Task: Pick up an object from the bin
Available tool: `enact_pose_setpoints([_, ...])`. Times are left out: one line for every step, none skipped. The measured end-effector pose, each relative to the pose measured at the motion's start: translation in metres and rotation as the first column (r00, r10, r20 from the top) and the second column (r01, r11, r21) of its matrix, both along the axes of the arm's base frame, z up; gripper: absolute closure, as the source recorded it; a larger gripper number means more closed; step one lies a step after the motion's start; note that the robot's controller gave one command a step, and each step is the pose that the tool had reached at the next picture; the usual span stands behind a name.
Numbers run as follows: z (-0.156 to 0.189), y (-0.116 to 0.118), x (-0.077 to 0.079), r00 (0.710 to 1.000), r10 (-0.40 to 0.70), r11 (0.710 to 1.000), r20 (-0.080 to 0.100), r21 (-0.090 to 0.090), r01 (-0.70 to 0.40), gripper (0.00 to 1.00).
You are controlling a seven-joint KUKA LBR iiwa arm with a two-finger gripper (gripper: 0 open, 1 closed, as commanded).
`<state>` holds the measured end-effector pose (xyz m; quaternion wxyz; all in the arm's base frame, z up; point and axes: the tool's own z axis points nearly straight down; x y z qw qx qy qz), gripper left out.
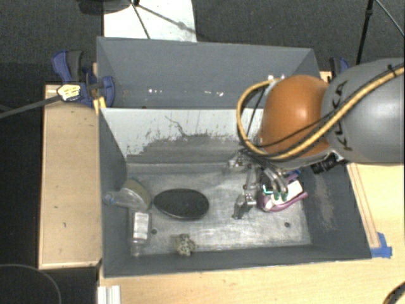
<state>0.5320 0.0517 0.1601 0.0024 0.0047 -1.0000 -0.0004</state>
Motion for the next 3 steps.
enact_pose_setpoints([-0.090,0.158,0.001,0.997,0.082,0.997,0.009,0.005,-0.082,0.00])
enact_pose_setpoints([-0.059,0.092,0.009,0.999,-0.042,0.999,0.011,-0.001,0.042,0.00])
enact_pose_setpoints([-0.043,0.110,0.011,0.993,-0.121,0.993,0.011,0.003,0.121,0.00])
